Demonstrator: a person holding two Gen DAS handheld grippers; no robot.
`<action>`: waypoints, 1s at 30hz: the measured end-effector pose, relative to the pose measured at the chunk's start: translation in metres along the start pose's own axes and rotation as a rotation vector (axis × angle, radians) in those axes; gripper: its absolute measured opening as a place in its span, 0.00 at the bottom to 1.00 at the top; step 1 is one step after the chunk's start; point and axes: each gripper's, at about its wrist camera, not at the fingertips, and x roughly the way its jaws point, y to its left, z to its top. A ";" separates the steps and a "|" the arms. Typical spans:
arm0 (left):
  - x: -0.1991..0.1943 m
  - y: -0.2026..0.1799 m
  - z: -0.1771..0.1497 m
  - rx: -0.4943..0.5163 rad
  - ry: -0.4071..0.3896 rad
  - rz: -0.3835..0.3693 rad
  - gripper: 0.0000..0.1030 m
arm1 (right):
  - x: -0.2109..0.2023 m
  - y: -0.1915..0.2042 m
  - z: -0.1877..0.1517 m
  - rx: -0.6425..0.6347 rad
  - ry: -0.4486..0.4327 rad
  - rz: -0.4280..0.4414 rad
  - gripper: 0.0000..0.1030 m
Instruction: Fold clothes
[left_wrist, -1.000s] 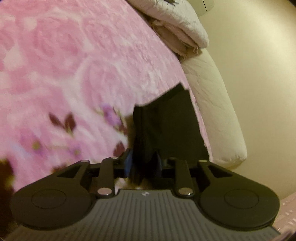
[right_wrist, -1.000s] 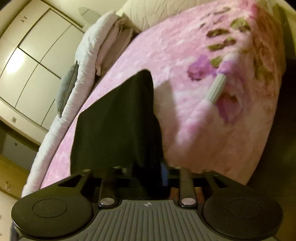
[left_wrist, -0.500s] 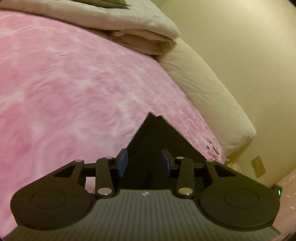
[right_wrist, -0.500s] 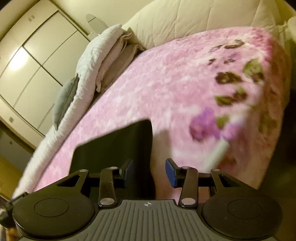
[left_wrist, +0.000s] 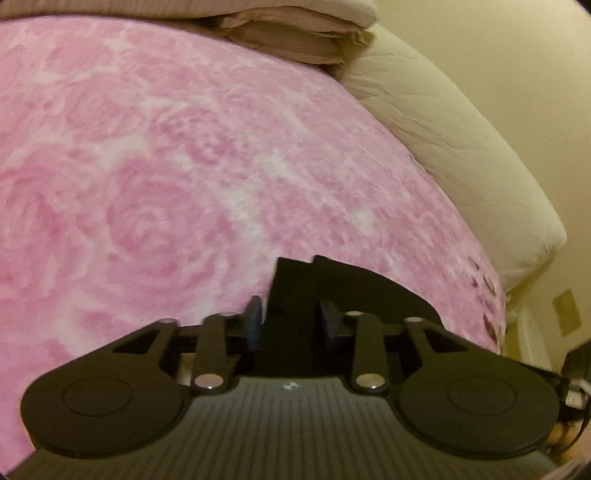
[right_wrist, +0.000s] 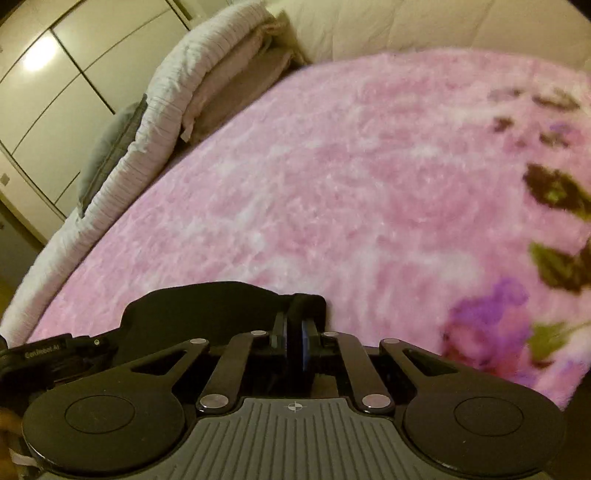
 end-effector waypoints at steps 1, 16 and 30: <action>-0.007 -0.002 0.004 0.004 -0.013 0.006 0.31 | -0.006 0.004 0.002 -0.019 -0.007 -0.022 0.07; 0.017 -0.042 0.003 0.210 -0.018 0.027 0.21 | 0.021 0.049 -0.014 -0.303 0.002 -0.143 0.11; -0.121 -0.029 -0.069 0.180 -0.161 0.022 0.15 | -0.120 0.067 -0.073 -0.236 -0.153 -0.117 0.12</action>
